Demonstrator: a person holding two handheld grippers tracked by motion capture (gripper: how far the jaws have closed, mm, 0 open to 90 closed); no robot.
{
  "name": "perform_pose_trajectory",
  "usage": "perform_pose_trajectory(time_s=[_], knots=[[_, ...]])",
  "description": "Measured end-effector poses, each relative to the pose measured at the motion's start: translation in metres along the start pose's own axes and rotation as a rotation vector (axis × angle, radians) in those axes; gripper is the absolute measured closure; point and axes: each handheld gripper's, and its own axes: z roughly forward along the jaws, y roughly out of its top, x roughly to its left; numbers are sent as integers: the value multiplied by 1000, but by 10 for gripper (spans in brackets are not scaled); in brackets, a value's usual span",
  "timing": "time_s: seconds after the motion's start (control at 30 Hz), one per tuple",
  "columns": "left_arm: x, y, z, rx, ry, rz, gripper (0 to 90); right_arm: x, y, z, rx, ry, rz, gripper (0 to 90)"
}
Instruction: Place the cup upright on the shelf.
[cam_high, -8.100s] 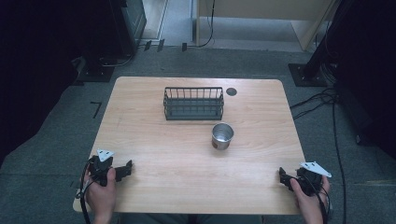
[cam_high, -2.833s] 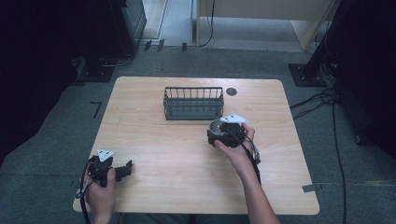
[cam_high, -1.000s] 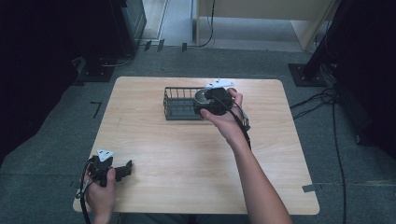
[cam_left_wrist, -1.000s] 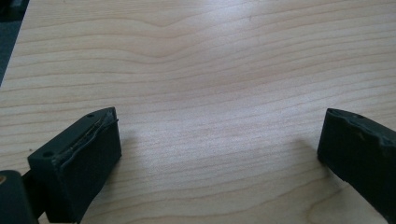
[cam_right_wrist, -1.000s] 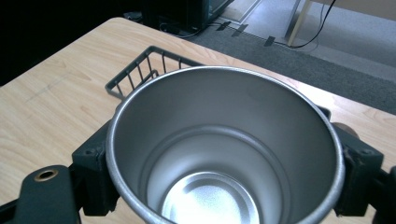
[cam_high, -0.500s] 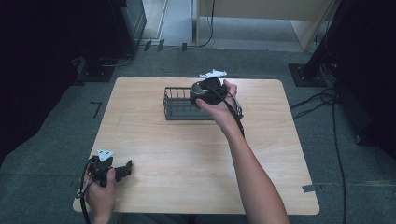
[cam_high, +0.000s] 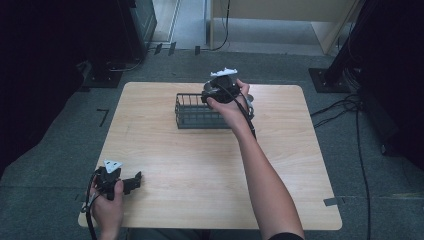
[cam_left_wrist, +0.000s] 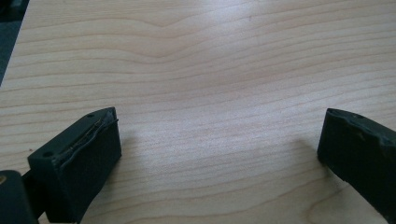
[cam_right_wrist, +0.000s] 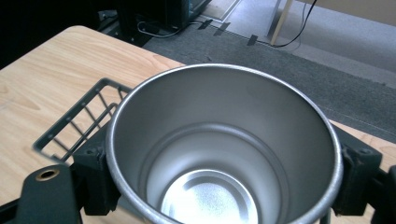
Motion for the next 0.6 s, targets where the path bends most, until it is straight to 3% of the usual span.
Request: perform_pose_trajectory(time_s=[0.6], knots=[[0, 0, 0, 0, 0, 0, 0, -1, -15, 39, 30, -50, 3, 164]])
